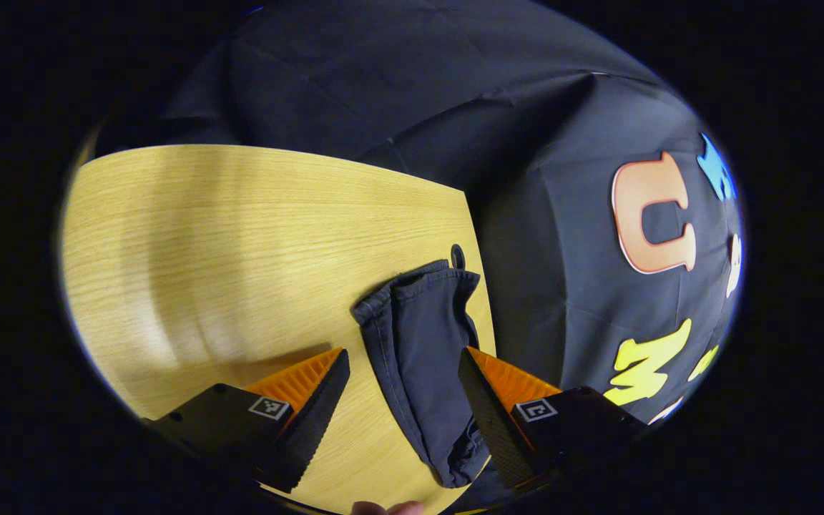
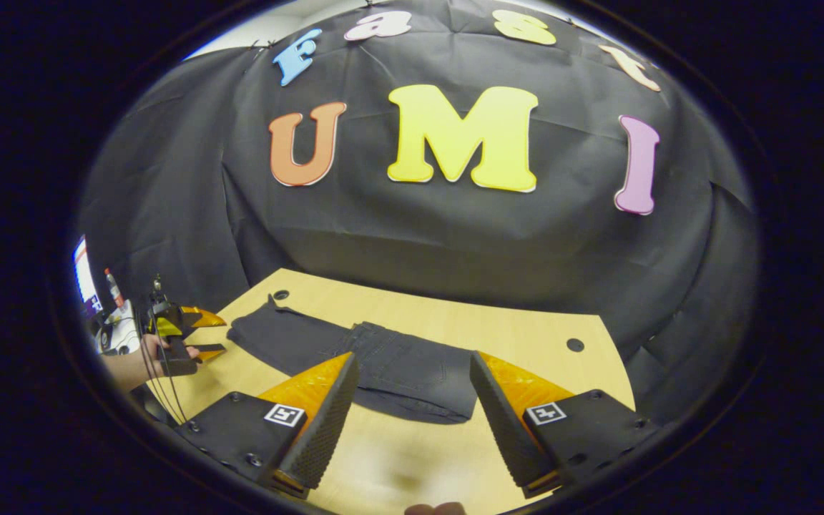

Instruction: Grasp the waist and the cuffs of the jeans and fold them to make the two legs overlap; first hold the waist and fold one-third of the jeans toward the cuffs, then hold the cuffs and fold the remaining one-third in the same direction to finish folding.

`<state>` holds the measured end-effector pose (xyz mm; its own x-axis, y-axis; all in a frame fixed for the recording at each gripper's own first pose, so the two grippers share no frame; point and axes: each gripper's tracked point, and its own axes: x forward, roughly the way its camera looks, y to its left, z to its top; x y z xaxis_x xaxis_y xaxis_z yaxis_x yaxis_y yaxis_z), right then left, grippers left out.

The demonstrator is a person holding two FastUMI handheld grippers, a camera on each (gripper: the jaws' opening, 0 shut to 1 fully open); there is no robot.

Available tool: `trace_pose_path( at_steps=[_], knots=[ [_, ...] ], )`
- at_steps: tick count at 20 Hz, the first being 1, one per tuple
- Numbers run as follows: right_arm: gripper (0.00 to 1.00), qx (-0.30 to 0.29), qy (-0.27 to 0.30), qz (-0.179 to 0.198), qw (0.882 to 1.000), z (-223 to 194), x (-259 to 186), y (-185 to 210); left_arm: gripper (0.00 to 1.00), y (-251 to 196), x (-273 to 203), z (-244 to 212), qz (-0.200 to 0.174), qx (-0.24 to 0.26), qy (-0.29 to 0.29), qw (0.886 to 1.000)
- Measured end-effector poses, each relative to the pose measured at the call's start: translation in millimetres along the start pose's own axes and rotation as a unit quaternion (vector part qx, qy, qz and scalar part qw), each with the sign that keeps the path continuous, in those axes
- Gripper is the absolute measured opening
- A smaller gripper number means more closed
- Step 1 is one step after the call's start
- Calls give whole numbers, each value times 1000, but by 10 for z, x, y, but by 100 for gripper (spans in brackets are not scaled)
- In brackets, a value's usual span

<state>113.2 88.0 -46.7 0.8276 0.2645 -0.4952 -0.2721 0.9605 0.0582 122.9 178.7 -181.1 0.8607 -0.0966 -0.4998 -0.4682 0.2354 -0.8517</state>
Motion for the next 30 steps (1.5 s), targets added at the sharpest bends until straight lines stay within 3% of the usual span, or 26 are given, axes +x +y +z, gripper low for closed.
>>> trace_pose_path(
  at_steps=[7, 10, 11, 15, 16, 17, 19, 21, 22, 23, 24, 26, 28, 30],
  knots=[
    [94, 8, -1, -19, 1000, 3, -116, -173, 98, 4, 312, 127, 28, -48, -5, 998],
    [99, 21, 2, -27, 999, -28, -155, -239, 98, -63, 421, 164, 32, -61, -6, 998],
    [94, 23, 3, -30, 999, -40, -173, -256, 98, -87, 452, 178, 30, -65, -8, 997],
    [94, 26, 6, -38, 999, -88, -222, -309, 94, -19, 530, 167, 41, -70, -8, 997],
    [94, 28, 7, -40, 999, -97, -228, -318, 72, 9, 552, 157, 45, -72, -7, 996],
    [94, 30, 8, -41, 999, -115, -229, -323, 64, -6, 541, 160, 43, -77, -7, 996],
    [94, 34, 12, -42, 998, -155, -238, -331, 63, -3, 559, 168, 44, -87, -7, 995],
    [94, 35, 15, -44, 998, -186, -260, -341, 54, 15, 592, 153, 47, -92, -4, 995],
    [94, 36, 16, -46, 998, -193, -273, -349, 37, 23, 593, 136, 49, -93, -2, 994],
    [94, 38, 17, -47, 998, -222, -281, -357, 45, 40, 619, 134, 53, -93, 0, 994],
    [94, 40, 19, -49, 998, -236, -291, -367, 24, 57, 628, 130, 57, -93, 1, 994],
    [94, 44, 21, -52, 997, -271, -317, -384, 23, 77, 659, 106, 65, -91, 4, 994],
    [94, 46, 22, -58, 997, -295, -341, -408, 12, 44, 666, 97, 65, -81, 4, 995],
    [94, 49, 15, -66, 997, -272, -381, -446, 8, -61, 637, 109, 52, -76, -1, 996]
  ],
)
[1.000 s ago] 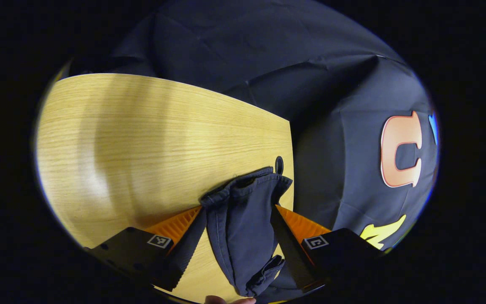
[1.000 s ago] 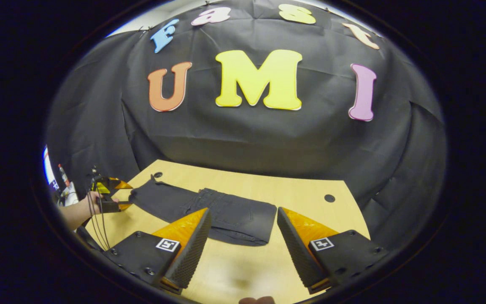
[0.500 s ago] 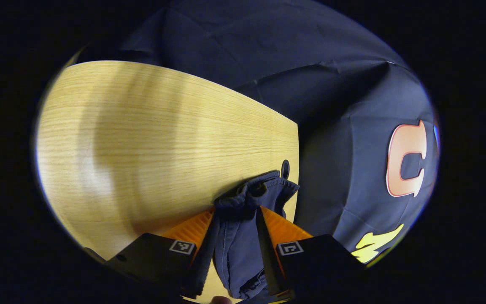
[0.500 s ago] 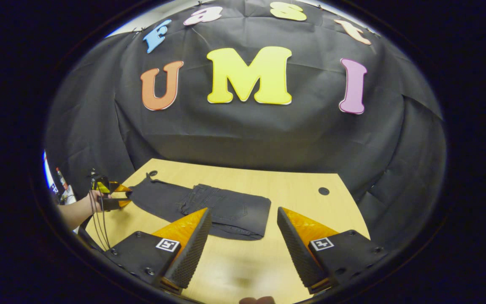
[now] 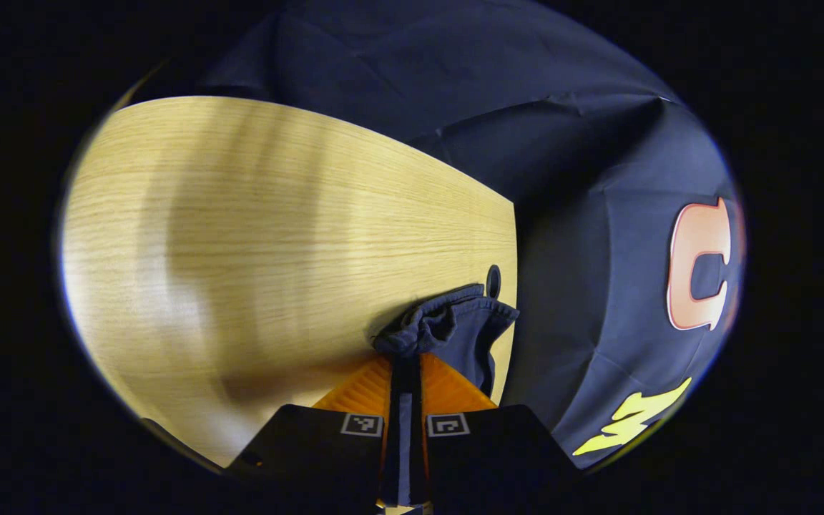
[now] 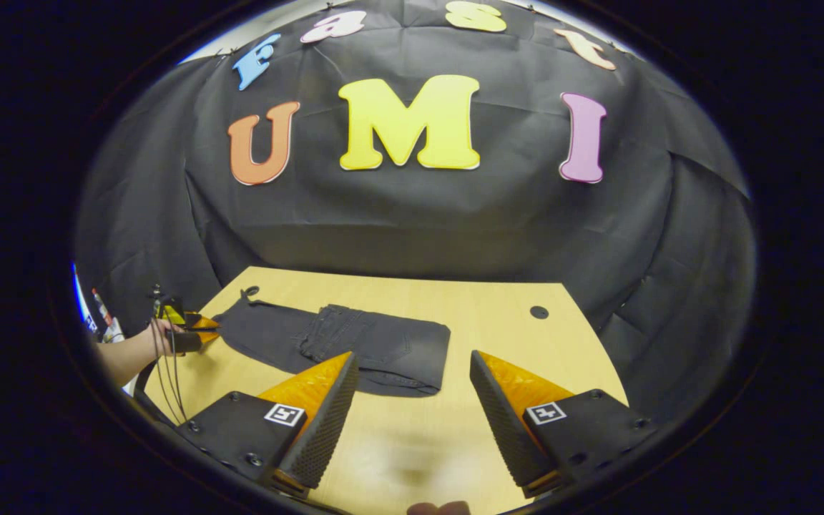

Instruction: Grasp the waist and the cuffs of the jeans and fold them to make the two legs overlap; first hold the waist and fold one-third of the jeans toward the cuffs, then hold the cuffs and fold the remaining one-third in the same direction to finish folding.

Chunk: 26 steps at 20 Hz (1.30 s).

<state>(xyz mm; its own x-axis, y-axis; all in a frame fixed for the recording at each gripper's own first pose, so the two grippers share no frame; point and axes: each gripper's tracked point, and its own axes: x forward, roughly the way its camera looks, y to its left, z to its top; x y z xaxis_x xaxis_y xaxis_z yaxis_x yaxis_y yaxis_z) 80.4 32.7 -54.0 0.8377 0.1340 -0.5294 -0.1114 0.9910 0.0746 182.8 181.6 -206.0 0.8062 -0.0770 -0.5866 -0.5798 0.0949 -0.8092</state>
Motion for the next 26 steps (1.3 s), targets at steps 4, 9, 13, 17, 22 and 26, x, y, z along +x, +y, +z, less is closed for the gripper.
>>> trace_pose_path(
  at_steps=[4, 9, 13, 17, 22, 26],
  knots=[
    [94, 13, -9, -4, 1000, 36, -73, -68, 6, -292, -140, -64, -32, 46, -5, 998],
    [94, 32, -17, -6, 999, 18, -149, -172, 6, -863, -450, -278, -62, 158, -25, 985],
    [94, 43, -28, -7, 999, 16, -272, -291, 6, -1362, -717, -657, -98, 237, -32, 966],
    [94, 61, -36, -16, 997, -23, -389, -524, 6, -1803, -966, -1191, -137, 314, -33, 939],
    [93, 94, -42, -38, 994, -94, -522, -961, 6, -2140, -1063, -2087, -171, 402, -14, 900],
    [96, 106, -48, -65, 991, -153, -651, -1363, 6, -2154, -1061, -2852, -181, 462, 7, 868]
  ],
)
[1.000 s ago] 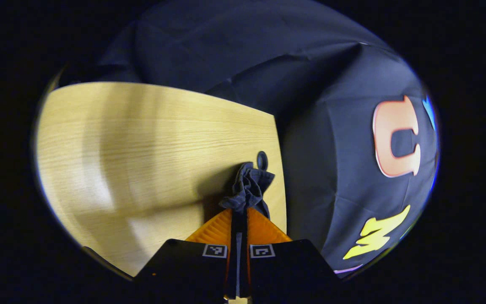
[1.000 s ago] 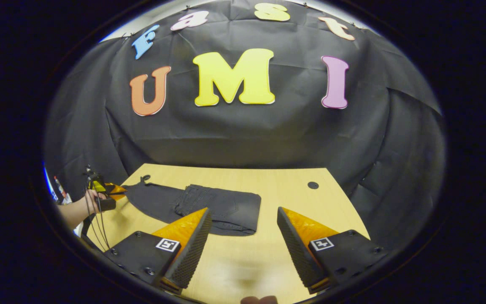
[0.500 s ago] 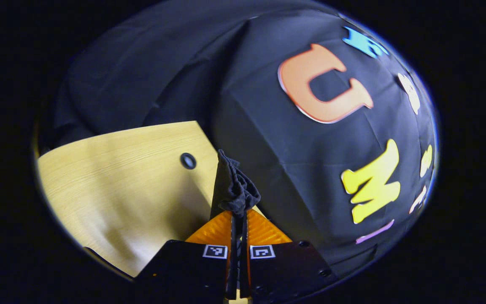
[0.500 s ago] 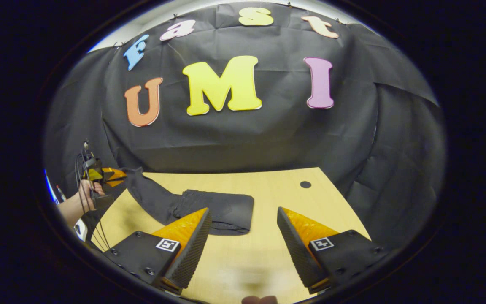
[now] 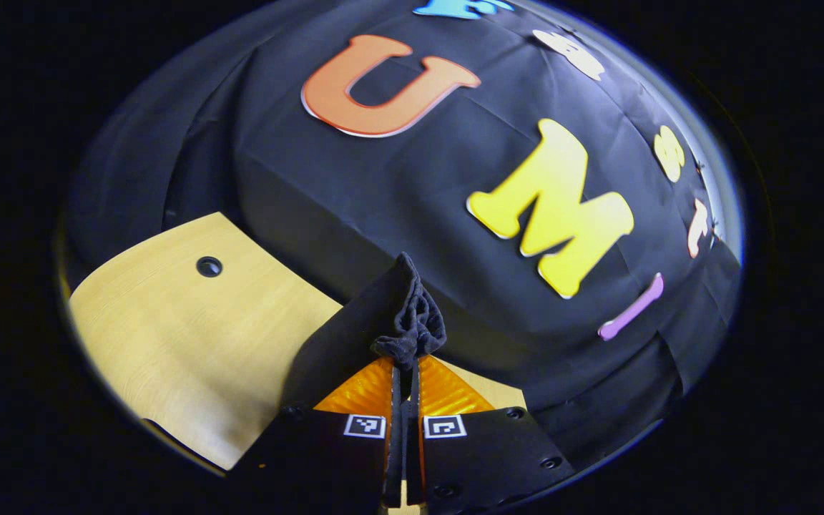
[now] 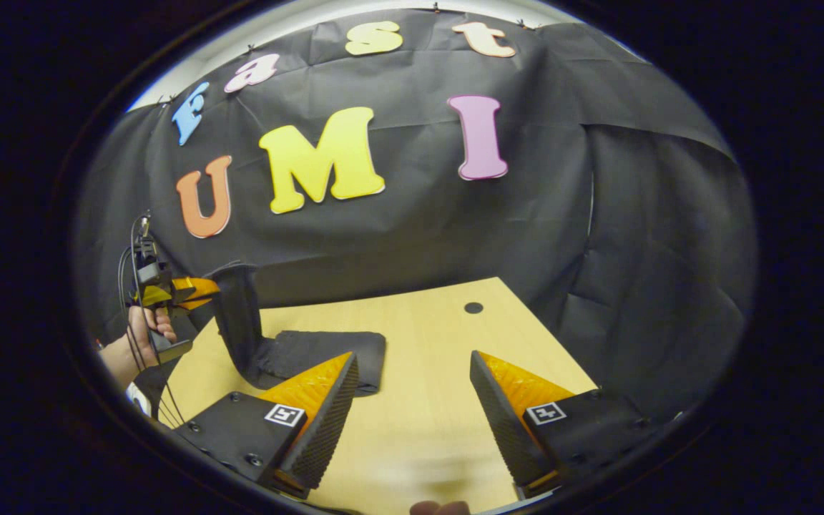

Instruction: Grasp the waist and the cuffs of the jeans and fold them to make the two legs overlap; first hold the waist and fold one-third of the jeans toward the cuffs, then hold the cuffs and fold the remaining one-third in the same direction to finish folding.

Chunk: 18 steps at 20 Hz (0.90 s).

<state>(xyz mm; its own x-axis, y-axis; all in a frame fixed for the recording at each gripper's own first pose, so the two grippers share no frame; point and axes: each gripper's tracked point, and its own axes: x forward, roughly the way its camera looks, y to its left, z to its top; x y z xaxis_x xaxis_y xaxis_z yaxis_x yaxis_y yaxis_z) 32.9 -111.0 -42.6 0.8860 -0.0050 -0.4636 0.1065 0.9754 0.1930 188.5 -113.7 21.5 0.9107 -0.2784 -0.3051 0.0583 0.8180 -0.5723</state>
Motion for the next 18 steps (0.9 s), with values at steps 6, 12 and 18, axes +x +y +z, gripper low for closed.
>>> trace_pose_path(
  at_steps=[6, 12, 18],
  knots=[
    [93, 19, 12, -36, 999, -109, -54, -537, 5, -545, 236, -710, -15, 122, 24, 992],
    [93, 26, 24, -52, 998, -185, -70, -799, 5, -654, 398, -1300, -13, 192, 50, 980],
    [98, 32, 40, -68, 996, -309, -114, -1047, 6, -646, 528, -1956, -5, 278, 79, 957]
  ],
)
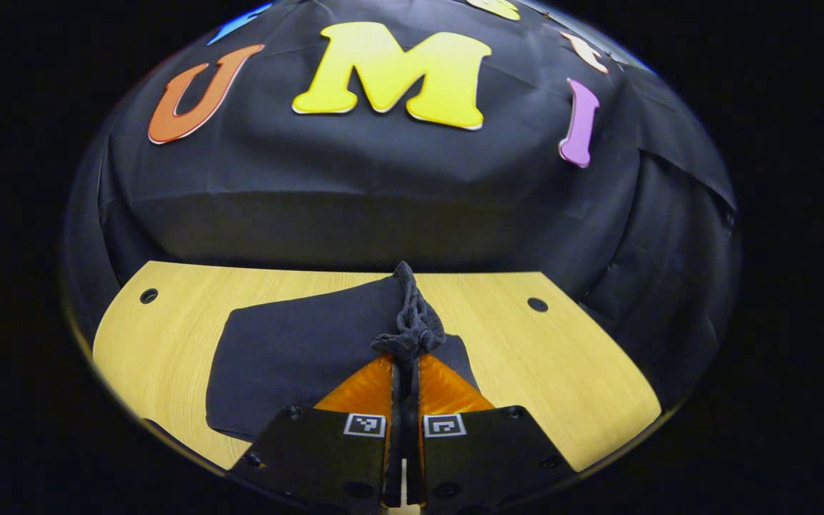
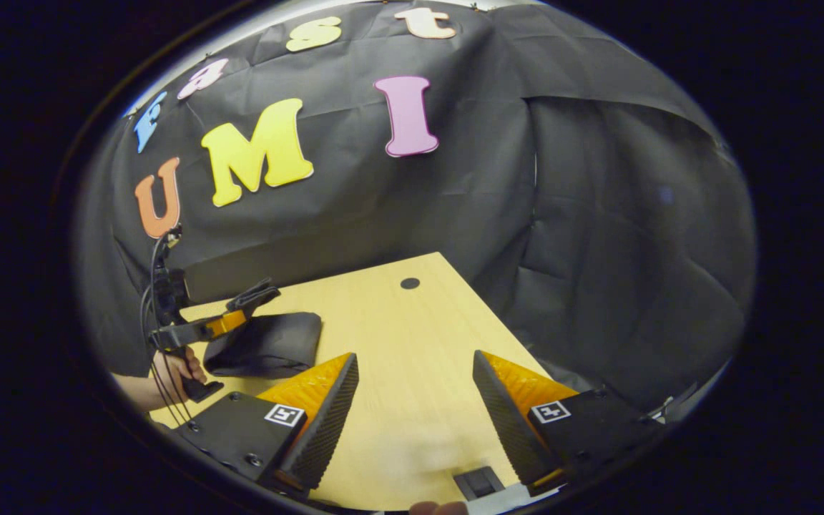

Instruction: Grasp the waist and the cuffs of the jeans and fold them to make the two legs overlap; first hold the waist and fold one-third of the jeans toward the cuffs, then hold the cuffs and fold the remaining one-third in the same direction to finish folding.

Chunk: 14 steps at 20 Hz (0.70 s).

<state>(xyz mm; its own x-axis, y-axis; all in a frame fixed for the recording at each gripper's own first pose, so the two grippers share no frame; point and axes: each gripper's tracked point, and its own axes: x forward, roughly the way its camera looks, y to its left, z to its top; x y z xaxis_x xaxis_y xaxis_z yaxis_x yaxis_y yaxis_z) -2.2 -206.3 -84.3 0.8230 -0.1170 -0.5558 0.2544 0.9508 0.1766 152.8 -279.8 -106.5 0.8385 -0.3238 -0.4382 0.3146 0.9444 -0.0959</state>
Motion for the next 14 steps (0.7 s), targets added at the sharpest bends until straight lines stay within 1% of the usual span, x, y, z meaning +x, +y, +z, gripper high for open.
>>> trace_pose_path(
  at_steps=[1, 2, 3, 4, 5, 6, 10, 11, 12, 13, 14],
  knots=[
    [98, -2, 3, -1, 1000, -22, -8, -22, 5, -28, 47, -96, 2, 13, 3, 1000],
    [93, -5, 7, -3, 1000, -42, -8, -30, 6, -52, 93, -187, 3, 24, 10, 1000],
    [93, -9, 10, -5, 1000, -62, -25, -62, 5, -71, 129, -305, 5, 30, 20, 999],
    [94, -11, 12, -7, 1000, -66, -37, -80, 6, -101, 161, -424, 5, 33, 30, 999],
    [100, -12, 14, -9, 1000, -82, -55, -104, 6, -123, 197, -523, 6, 36, 37, 999],
    [94, -12, 16, -11, 1000, -90, -53, -111, 6, -134, 217, -550, 7, 40, 37, 999],
    [94, -16, 25, -12, 999, -144, -56, -56, 6, -155, 248, -590, 18, 40, 34, 998],
    [94, -17, 25, -11, 999, -147, -62, -37, 7, -174, 246, -606, 16, 41, 36, 998],
    [94, -19, 25, -9, 999, -140, -61, -4, 13, -184, 211, -589, 16, 43, 35, 998],
    [94, -21, 23, -7, 999, -143, -67, 26, 16, -193, 210, -567, 16, 42, 34, 998],
    [94, -25, 21, -5, 999, -128, -64, 59, 23, -227, 203, -572, 9, 38, 36, 999]
  ],
)
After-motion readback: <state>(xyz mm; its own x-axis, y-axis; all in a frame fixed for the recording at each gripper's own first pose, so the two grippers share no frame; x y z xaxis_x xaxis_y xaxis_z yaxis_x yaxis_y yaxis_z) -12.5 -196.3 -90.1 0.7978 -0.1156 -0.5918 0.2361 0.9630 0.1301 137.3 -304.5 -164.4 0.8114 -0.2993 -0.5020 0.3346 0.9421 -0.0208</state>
